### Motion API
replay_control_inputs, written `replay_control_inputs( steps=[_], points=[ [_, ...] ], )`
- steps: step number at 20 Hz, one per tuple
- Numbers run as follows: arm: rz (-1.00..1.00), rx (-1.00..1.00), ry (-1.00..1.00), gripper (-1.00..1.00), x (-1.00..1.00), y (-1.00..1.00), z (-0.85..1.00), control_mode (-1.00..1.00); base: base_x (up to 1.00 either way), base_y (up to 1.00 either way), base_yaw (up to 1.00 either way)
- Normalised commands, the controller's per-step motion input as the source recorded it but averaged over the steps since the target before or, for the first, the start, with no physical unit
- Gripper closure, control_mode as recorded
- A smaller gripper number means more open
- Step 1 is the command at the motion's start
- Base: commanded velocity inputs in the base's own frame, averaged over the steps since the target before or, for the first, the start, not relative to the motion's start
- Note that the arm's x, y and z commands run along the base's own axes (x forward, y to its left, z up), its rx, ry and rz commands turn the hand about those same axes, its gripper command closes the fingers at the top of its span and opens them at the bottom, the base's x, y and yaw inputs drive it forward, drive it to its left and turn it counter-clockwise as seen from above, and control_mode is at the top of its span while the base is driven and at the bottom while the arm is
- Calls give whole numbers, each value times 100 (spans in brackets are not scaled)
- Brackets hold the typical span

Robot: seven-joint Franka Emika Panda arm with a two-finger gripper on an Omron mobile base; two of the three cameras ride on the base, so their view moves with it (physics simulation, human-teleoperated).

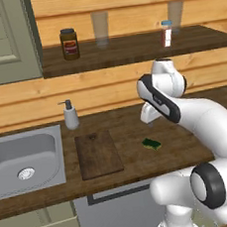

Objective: Pick up the sponge from the counter and clean the cutting board by briefly scrubbing or pressing down on the cutting board. Once finished, release the sponge.

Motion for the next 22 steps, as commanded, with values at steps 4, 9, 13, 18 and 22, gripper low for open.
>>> replay_control_inputs(
  steps=[4,9,13,18,22],
  points=[
    [1,0,4,-100,7,-22,-29,-100,0,0,0],
    [0,0,3,-100,4,-9,-33,-100,0,0,0],
    [0,0,0,-100,12,0,-30,-100,0,0,0],
    [0,0,0,-100,18,0,-25,-100,0,0,0],
    [0,0,0,-100,24,0,-23,-100,0,0,0]
  ],
)
